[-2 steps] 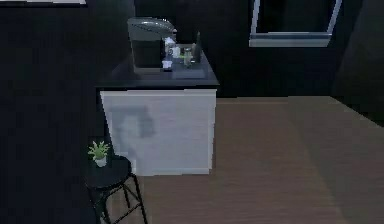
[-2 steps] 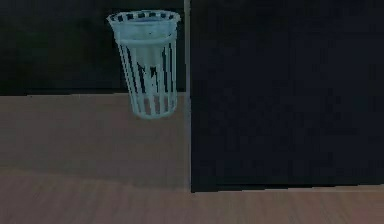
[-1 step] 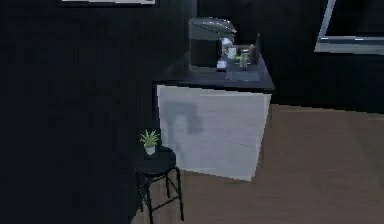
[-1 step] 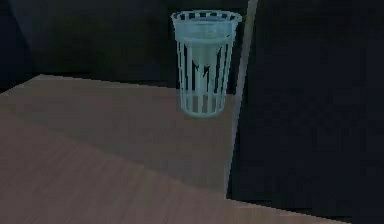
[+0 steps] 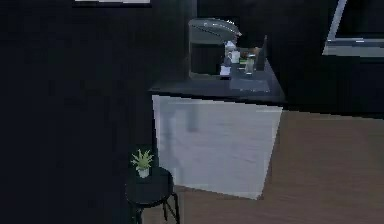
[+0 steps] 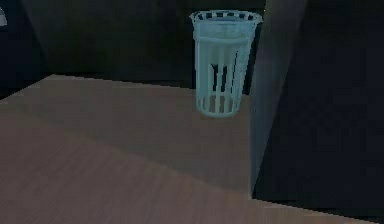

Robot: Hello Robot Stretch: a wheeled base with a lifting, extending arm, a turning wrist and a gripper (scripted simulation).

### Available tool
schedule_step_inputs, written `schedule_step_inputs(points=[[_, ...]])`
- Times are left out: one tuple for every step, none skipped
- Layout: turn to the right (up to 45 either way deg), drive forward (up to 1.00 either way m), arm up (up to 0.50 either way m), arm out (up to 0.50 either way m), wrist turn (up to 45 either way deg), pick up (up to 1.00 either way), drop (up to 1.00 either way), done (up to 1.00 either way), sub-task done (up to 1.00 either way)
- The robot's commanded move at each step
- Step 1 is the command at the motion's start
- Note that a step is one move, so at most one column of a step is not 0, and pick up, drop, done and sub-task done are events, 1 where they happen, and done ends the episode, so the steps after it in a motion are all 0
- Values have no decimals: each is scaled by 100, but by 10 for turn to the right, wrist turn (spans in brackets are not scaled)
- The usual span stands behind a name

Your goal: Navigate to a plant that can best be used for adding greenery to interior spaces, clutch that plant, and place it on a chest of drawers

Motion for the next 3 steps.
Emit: schedule_step_inputs(points=[[-450, 0, 0, 0, 0, 0, 0, 0, 0], [-450, 0, 0, 0, 0, 0, 0, 0, 0], [-150, 0, 0, 0, 0, 0, 0, 0, 0]])
